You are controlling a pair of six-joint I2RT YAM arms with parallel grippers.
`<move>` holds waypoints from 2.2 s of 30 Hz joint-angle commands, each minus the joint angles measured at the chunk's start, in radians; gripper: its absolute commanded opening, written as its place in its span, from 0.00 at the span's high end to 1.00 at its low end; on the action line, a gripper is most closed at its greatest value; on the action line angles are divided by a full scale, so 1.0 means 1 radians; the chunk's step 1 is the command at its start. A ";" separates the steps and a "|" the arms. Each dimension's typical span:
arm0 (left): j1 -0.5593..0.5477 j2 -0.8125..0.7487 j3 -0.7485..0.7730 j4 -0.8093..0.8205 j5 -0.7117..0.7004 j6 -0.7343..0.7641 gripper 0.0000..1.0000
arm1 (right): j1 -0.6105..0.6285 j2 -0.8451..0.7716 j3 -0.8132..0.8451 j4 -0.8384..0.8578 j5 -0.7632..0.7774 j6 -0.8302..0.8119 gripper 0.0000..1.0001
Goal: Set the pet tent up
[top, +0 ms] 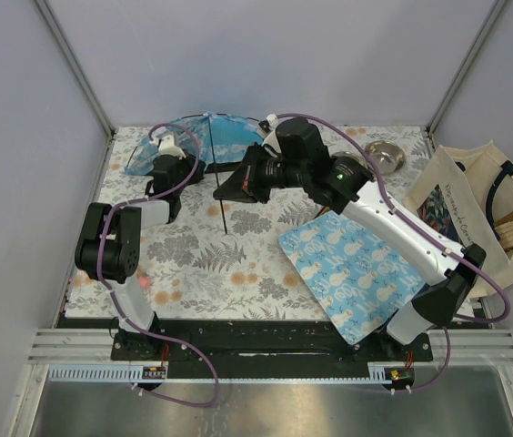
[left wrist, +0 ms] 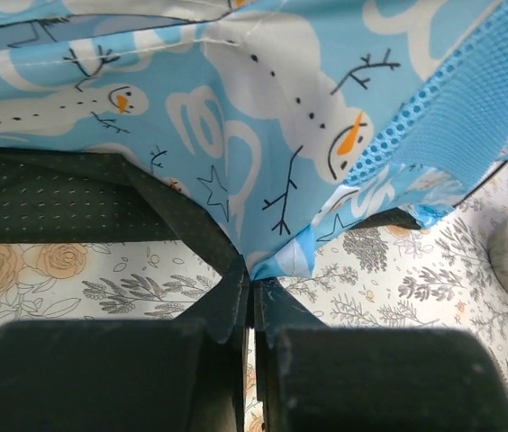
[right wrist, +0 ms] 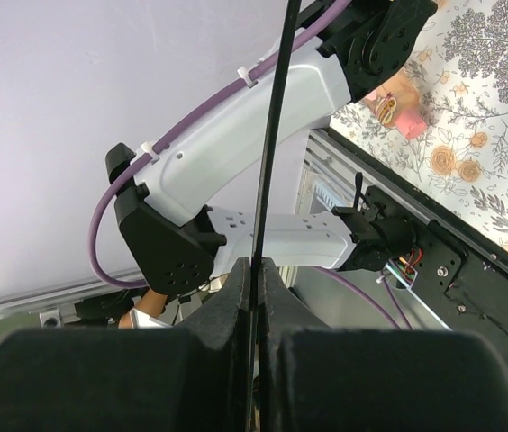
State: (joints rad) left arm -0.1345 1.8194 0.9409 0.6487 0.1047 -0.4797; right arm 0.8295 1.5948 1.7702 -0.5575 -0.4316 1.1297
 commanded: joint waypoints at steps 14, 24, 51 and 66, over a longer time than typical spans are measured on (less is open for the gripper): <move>0.003 -0.249 -0.155 -0.067 0.369 -0.114 1.00 | -0.015 -0.119 -0.464 0.740 0.235 0.024 1.00; -0.028 -0.433 -0.251 -0.165 0.455 -0.146 1.00 | 0.025 -0.061 -0.469 0.820 0.379 -0.073 1.00; -0.129 -0.367 0.009 -0.032 0.808 -0.155 1.00 | 0.112 -0.272 -0.586 0.346 0.583 -0.177 1.00; -0.205 -0.568 -0.182 -0.055 0.785 -0.174 1.00 | 0.031 -0.219 -0.586 0.429 0.597 -0.091 1.00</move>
State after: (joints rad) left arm -0.3191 1.3617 0.7731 0.5236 0.7895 -0.6376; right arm 0.9146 1.3327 1.1938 -0.1696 0.0704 1.0084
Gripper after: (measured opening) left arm 0.022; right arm 0.028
